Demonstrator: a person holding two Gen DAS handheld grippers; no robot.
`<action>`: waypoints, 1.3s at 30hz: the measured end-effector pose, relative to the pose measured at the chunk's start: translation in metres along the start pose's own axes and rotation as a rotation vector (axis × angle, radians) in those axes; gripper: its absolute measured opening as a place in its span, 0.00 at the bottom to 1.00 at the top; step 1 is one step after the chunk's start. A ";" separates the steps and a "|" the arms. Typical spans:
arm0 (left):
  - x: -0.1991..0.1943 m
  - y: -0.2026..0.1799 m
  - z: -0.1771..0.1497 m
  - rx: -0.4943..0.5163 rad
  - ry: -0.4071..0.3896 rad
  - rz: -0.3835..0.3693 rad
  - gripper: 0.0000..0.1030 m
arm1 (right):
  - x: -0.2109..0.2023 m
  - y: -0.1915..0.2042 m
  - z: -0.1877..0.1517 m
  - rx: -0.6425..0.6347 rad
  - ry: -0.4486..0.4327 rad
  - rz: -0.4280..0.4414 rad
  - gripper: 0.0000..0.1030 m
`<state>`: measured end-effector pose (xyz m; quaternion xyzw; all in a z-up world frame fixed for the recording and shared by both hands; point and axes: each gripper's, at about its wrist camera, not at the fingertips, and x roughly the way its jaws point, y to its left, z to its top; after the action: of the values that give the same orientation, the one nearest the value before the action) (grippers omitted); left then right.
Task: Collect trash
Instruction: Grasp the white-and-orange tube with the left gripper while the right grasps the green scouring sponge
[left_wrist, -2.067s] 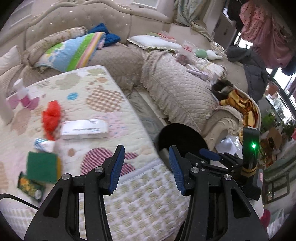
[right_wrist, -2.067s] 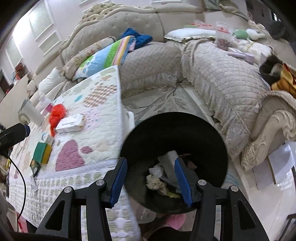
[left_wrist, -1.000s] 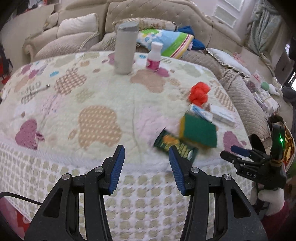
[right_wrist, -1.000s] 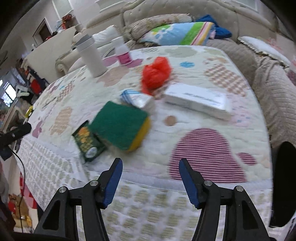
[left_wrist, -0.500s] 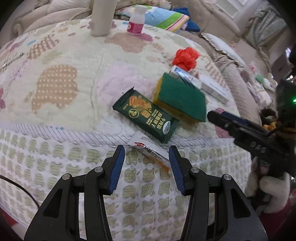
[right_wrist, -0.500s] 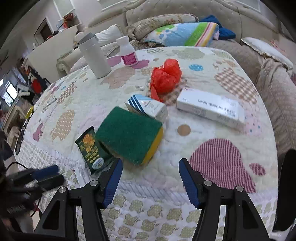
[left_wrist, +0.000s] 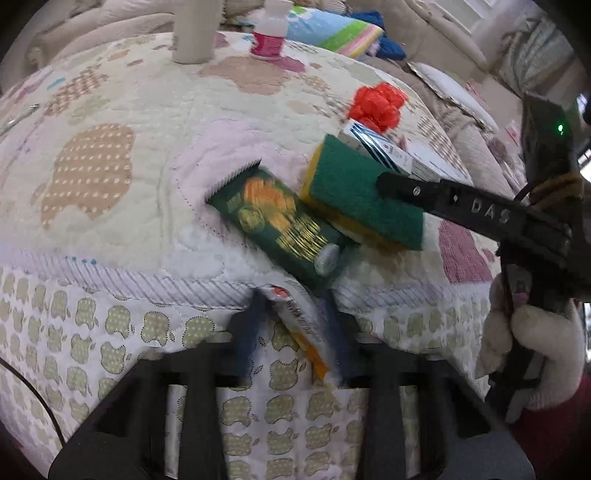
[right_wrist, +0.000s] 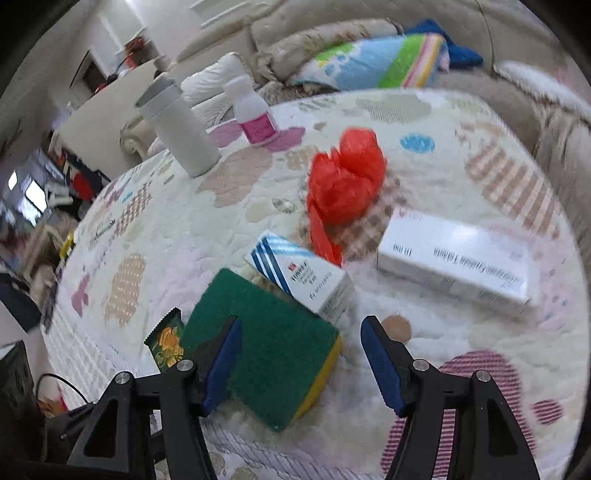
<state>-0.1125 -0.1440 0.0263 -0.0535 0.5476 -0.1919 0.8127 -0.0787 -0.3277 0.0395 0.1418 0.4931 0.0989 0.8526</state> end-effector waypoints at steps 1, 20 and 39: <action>-0.001 0.005 0.002 -0.006 0.013 -0.020 0.21 | 0.000 0.000 -0.005 0.005 0.005 0.014 0.42; -0.045 0.045 0.014 -0.013 -0.019 -0.006 0.15 | -0.004 0.041 -0.019 -0.316 0.068 -0.104 0.85; -0.051 -0.036 0.021 0.069 -0.047 -0.091 0.15 | -0.080 -0.014 -0.043 -0.147 -0.086 -0.090 0.59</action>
<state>-0.1187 -0.1611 0.0896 -0.0548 0.5185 -0.2463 0.8170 -0.1547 -0.3596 0.0794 0.0605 0.4531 0.0905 0.8848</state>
